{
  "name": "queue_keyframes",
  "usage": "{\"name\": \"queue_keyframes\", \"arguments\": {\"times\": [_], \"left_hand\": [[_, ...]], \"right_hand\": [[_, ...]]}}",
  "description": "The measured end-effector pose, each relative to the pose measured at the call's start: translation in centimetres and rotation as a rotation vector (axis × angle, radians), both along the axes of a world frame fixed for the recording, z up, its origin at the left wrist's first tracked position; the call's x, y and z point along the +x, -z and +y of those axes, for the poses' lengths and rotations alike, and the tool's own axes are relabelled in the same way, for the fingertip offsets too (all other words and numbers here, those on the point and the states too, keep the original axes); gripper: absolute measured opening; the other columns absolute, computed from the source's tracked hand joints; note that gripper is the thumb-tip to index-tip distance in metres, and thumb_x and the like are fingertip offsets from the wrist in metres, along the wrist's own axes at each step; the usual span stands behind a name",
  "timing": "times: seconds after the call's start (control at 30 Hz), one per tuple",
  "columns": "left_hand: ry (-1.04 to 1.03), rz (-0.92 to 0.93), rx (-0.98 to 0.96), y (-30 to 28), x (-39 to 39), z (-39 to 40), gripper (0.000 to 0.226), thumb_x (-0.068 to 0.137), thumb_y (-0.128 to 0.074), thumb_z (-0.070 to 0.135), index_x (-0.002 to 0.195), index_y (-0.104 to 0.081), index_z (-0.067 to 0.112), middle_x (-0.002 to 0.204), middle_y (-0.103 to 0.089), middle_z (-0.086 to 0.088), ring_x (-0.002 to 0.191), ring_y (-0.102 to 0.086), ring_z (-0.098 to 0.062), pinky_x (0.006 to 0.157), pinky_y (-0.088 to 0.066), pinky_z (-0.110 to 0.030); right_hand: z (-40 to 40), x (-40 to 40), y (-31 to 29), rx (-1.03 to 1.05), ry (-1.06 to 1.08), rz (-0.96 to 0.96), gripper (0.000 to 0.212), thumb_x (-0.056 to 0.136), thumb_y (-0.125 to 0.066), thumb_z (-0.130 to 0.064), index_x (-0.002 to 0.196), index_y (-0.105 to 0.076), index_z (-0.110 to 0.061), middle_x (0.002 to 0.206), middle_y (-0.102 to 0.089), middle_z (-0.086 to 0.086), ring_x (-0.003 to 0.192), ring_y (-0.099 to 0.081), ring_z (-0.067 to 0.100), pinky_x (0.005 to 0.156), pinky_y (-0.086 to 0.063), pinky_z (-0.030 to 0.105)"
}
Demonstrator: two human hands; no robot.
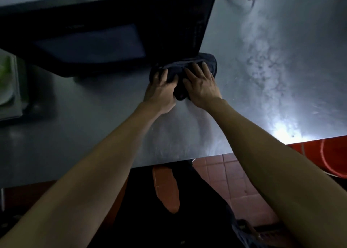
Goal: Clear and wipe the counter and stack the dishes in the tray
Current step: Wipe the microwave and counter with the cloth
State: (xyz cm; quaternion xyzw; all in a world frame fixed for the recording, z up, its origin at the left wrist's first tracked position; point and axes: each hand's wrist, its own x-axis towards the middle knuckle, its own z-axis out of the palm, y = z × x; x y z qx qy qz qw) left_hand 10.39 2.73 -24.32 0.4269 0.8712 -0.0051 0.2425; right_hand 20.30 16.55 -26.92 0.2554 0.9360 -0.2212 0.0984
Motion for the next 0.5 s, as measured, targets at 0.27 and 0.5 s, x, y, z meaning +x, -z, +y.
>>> {"name": "queue_keyframes", "arguments": {"times": [0.27,0.5], "left_hand": [[0.007,-0.015,0.058,-0.9,6.1,-4.9,0.052,0.091,-0.054,0.022,0.142,-0.046,0.031,0.158,-0.019,-0.008,0.140,-0.021,-0.035,0.104,-0.043,-0.047],[-0.105,-0.134,0.192,-0.7,9.3,-10.1,0.043,0.091,-0.051,0.013,0.132,-0.058,0.025,0.151,-0.039,0.001,0.138,-0.030,-0.023,0.103,-0.042,-0.041]], "right_hand": [[-3.8,5.3,-0.7,0.000,-0.009,0.002,0.066,0.093,-0.029,-0.066,0.134,-0.055,-0.022,0.149,-0.043,0.010,0.144,-0.023,0.042,0.116,-0.027,0.055],[-9.1,10.0,-1.2,0.019,-0.018,-0.025,0.055,0.093,-0.060,-0.045,0.140,-0.051,-0.017,0.150,-0.043,0.012,0.144,-0.024,0.041,0.116,-0.029,0.054]]}}
